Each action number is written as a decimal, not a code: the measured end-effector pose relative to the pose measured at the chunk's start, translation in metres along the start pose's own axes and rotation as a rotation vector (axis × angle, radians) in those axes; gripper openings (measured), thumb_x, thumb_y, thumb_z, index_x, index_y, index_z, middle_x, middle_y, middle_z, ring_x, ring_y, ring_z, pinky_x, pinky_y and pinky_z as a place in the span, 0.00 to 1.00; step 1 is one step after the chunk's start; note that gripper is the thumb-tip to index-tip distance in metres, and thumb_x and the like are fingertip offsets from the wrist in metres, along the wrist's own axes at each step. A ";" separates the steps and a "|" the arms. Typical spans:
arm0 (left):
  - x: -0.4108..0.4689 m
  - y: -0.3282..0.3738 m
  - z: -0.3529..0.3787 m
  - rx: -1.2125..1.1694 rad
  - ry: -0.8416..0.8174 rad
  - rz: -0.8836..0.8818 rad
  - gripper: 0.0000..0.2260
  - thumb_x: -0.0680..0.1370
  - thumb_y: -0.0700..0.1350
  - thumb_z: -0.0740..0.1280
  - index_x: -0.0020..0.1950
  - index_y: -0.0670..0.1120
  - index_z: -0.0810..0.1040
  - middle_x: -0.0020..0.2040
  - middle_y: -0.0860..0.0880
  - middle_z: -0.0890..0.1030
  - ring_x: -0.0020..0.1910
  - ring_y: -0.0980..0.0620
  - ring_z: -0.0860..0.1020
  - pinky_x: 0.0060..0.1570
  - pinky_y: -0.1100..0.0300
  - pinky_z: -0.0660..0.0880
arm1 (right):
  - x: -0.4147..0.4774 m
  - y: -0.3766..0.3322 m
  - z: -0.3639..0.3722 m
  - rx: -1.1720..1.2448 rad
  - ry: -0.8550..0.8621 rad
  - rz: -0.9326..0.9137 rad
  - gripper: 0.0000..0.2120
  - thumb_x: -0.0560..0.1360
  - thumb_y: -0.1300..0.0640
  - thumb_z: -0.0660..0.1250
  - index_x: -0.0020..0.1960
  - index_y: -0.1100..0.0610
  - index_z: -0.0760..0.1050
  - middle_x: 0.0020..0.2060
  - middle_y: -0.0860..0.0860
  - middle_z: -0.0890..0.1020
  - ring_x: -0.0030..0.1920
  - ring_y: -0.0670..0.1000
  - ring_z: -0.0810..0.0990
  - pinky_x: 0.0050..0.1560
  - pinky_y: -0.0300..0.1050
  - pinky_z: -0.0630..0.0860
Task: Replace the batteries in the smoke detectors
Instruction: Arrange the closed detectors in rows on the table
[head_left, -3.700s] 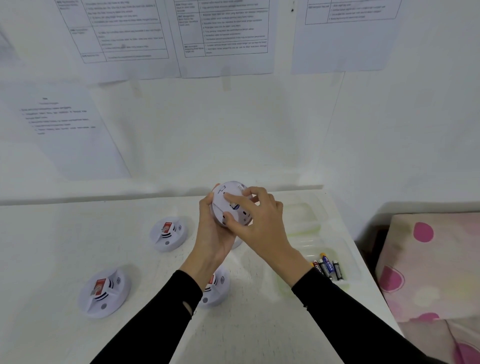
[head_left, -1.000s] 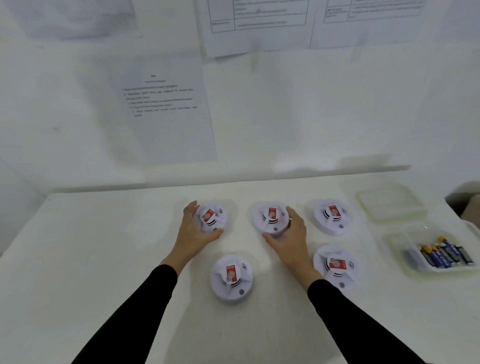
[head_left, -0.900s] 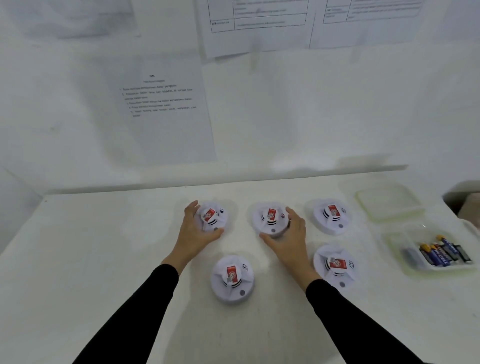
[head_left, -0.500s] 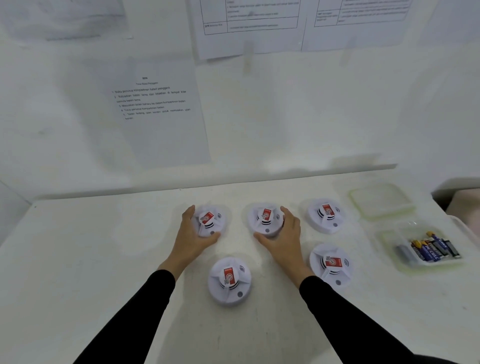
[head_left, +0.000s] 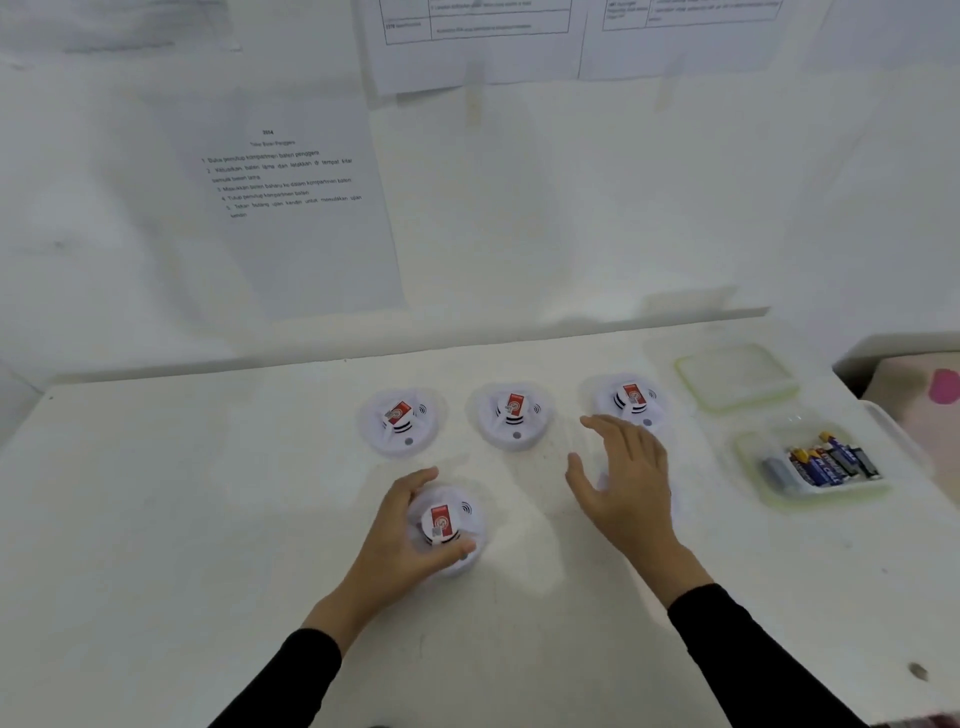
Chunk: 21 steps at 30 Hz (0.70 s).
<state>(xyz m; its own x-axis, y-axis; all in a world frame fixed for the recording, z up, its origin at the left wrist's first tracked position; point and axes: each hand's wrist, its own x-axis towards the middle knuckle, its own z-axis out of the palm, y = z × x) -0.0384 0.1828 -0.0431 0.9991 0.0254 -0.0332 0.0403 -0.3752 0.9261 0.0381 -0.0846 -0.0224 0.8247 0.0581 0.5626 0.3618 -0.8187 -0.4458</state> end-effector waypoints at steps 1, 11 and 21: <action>-0.001 -0.002 0.001 0.004 -0.004 -0.005 0.38 0.64 0.54 0.81 0.69 0.56 0.67 0.67 0.59 0.72 0.67 0.62 0.70 0.64 0.60 0.73 | -0.006 0.007 -0.005 -0.044 0.031 -0.006 0.18 0.72 0.48 0.64 0.59 0.55 0.77 0.56 0.50 0.80 0.57 0.54 0.77 0.64 0.47 0.65; -0.006 -0.010 0.005 0.064 -0.009 0.064 0.40 0.62 0.55 0.82 0.70 0.54 0.68 0.67 0.58 0.73 0.68 0.55 0.72 0.66 0.52 0.72 | -0.064 0.043 -0.030 0.158 -0.166 0.302 0.40 0.64 0.42 0.74 0.71 0.48 0.61 0.73 0.51 0.66 0.69 0.54 0.70 0.64 0.57 0.70; -0.009 0.002 0.008 0.110 0.027 0.081 0.38 0.61 0.58 0.80 0.68 0.59 0.68 0.67 0.57 0.73 0.67 0.58 0.72 0.66 0.53 0.73 | -0.052 0.044 -0.038 0.148 -0.204 0.376 0.43 0.62 0.37 0.76 0.71 0.50 0.63 0.63 0.40 0.71 0.64 0.46 0.71 0.64 0.43 0.61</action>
<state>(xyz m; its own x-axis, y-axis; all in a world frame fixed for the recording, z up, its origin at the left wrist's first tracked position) -0.0469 0.1743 -0.0442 0.9985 0.0154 0.0517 -0.0381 -0.4761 0.8786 -0.0056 -0.1455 -0.0450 0.9741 -0.1038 0.2007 0.0673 -0.7146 -0.6962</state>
